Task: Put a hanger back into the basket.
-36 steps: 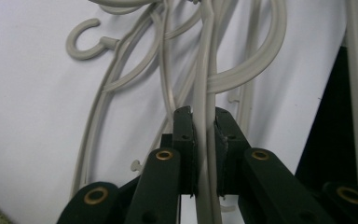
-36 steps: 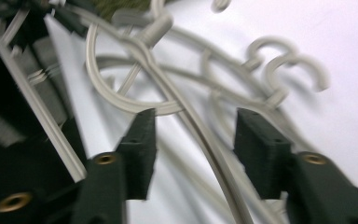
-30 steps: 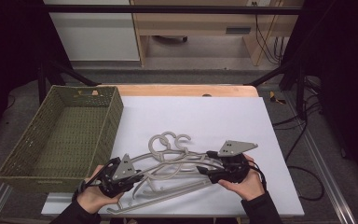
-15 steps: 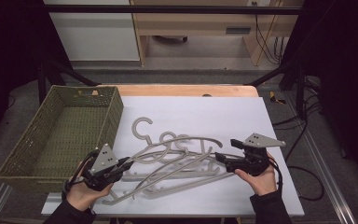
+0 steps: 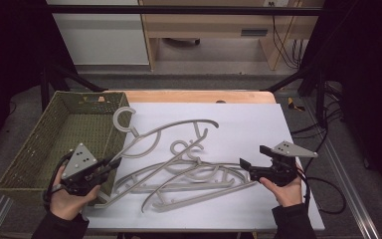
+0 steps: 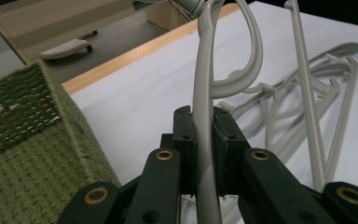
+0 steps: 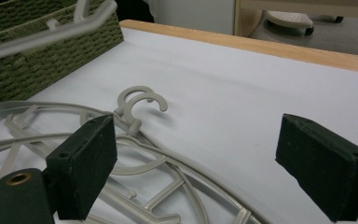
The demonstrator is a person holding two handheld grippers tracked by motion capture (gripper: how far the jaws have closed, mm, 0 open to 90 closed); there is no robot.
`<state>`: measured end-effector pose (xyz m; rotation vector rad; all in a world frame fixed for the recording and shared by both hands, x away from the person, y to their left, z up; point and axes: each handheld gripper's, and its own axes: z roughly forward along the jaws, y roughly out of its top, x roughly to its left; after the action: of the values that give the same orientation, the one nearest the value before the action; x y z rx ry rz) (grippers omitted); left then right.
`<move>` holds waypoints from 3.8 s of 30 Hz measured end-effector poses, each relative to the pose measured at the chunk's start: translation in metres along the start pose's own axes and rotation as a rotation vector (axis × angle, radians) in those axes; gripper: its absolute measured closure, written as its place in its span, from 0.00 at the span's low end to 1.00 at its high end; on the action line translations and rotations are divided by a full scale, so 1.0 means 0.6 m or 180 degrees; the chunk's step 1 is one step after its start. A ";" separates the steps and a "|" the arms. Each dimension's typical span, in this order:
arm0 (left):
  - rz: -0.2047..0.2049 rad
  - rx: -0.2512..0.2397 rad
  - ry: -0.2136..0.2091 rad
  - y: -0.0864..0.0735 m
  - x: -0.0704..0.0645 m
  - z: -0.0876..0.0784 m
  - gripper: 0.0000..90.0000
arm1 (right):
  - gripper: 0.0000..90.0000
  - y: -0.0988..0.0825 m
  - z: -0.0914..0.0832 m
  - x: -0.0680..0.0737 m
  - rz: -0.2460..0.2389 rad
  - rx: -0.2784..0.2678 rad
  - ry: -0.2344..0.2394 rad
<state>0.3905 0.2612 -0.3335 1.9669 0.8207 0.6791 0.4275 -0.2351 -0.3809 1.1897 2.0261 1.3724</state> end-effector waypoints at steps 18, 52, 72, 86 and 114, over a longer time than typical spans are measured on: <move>-0.0145 -0.0251 0.0464 0.010 0.077 -0.039 0.90 | 0.05 -0.010 -0.005 -0.013 0.0016 -0.0059 -0.0095; -0.0284 0.0196 0.0897 -0.025 0.300 -0.056 0.90 | 0.05 -0.013 0.003 -0.010 -0.0047 0.0005 -0.0069; -0.0322 0.0350 0.1023 -0.085 0.334 -0.077 0.90 | 0.05 -0.014 0.004 -0.011 -0.0078 0.0037 -0.0069; -0.0296 0.0578 0.1091 -0.106 0.332 -0.052 0.90 | 0.05 -0.015 0.006 -0.010 -0.0073 0.0051 -0.0069; -0.0694 0.1166 0.1037 -0.142 0.346 -0.020 0.79 | 0.05 -0.015 0.005 -0.009 -0.0076 0.0052 -0.0083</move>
<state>0.4891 0.4592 -0.3723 2.0704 1.4210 0.7710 0.4290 -0.2395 -0.3910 1.1803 2.0308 1.3246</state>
